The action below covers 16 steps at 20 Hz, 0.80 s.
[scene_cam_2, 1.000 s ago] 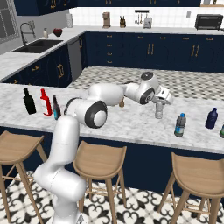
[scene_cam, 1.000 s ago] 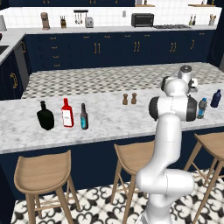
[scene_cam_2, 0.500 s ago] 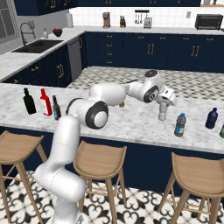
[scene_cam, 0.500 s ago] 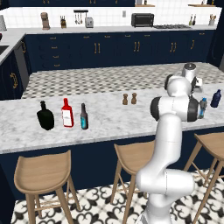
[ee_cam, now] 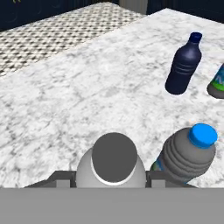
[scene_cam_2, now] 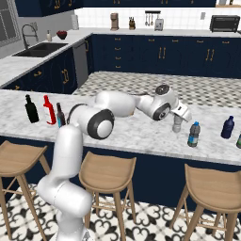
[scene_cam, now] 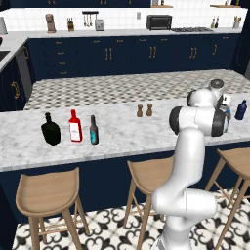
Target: Move the plastic bottles in the middle to the plastics group, and the glass bottles in the middle to the glass group.
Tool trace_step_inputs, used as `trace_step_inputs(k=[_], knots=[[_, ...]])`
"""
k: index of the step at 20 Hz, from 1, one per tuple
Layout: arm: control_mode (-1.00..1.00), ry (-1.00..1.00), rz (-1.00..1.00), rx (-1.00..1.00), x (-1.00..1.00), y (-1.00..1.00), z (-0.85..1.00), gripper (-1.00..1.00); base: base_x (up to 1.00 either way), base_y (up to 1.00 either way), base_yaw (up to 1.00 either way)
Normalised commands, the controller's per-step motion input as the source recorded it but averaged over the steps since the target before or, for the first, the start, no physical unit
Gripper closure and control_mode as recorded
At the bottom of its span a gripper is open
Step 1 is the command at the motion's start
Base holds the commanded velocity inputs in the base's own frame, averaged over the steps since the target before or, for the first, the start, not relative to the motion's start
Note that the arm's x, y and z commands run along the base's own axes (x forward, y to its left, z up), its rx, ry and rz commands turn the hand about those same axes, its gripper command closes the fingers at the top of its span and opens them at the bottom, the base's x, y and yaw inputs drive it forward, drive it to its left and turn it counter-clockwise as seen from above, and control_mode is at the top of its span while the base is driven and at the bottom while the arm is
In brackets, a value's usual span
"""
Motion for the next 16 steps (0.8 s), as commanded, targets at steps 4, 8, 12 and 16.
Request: trace_step_inputs(k=[4,8,12,16], knots=[[-1.0,-0.09,-0.13,0.0,-0.01,-0.16,0.0,1.0,0.0,0.0,0.0],[-1.0,0.01,-0.1,0.0,-0.02,-0.13,0.28,1.0,0.0,0.0,0.0],[-1.0,0.14,-0.05,0.0,0.0,-0.03,0.43,1.0,0.0,0.0,0.0],[-1.0,0.06,0.0,0.0,0.0,0.0,0.02,1.0,0.0,0.0,0.0]])
